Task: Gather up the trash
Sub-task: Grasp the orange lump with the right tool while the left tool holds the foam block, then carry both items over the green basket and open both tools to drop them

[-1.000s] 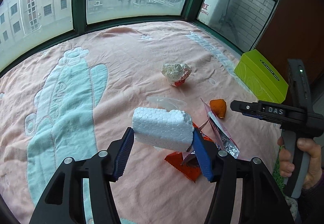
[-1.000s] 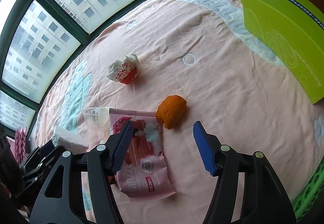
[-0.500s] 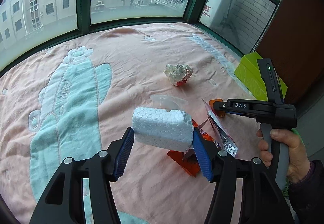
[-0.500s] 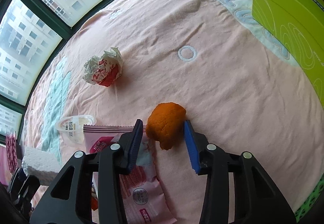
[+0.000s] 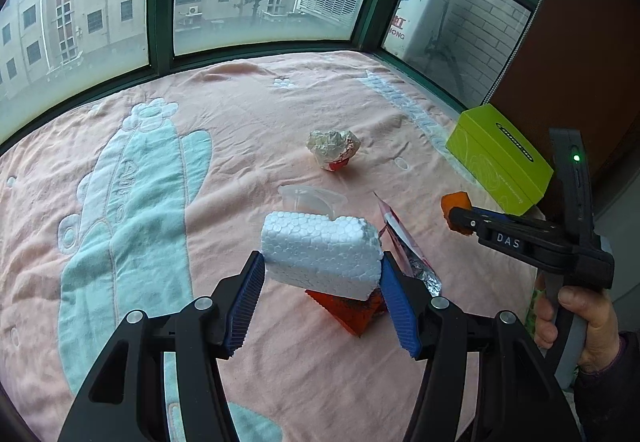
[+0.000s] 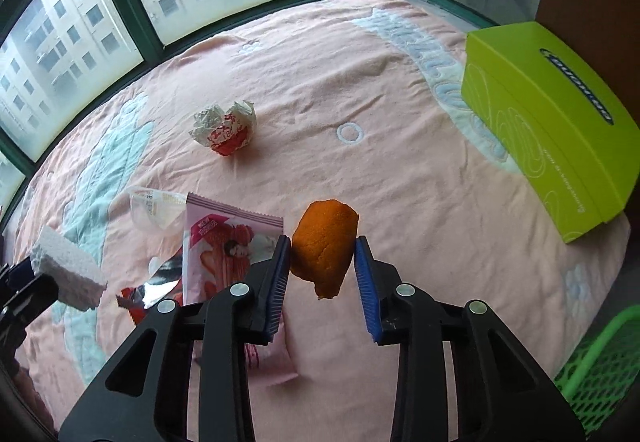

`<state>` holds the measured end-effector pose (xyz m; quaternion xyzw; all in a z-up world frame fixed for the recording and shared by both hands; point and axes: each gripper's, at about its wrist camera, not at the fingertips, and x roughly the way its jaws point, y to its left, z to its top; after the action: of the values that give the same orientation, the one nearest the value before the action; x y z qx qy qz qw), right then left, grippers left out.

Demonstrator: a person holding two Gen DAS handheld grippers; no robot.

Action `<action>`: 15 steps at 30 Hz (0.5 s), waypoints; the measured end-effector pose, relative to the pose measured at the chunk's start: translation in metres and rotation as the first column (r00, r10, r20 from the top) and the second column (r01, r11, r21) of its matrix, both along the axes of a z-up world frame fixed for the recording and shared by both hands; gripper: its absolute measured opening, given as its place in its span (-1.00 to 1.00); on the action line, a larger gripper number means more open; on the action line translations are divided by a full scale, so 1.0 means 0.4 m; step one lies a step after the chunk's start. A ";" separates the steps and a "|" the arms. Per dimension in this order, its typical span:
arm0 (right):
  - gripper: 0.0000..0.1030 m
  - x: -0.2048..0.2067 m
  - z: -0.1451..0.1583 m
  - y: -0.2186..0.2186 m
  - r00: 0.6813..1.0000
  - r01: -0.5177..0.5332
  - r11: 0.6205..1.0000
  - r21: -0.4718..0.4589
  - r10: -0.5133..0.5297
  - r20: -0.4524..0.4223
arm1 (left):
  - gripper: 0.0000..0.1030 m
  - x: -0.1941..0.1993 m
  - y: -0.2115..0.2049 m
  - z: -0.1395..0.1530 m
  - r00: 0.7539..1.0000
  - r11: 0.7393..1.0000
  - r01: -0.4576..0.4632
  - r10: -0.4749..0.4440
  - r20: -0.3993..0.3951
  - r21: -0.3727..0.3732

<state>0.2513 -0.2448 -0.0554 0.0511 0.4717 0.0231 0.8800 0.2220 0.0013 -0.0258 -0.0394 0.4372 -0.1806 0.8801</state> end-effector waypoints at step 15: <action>-0.36 -0.321 0.082 -0.136 0.993 0.093 0.995 -0.028 -0.091 0.080 | 0.10 -0.110 -0.152 0.060 0.991 0.990 0.130 -0.127 0.042 -0.059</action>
<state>0.1231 -0.2991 -0.0224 0.0580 0.4340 -0.0228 0.8988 0.1779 -0.0595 -0.0018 -0.0347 0.4162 -0.2511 0.8732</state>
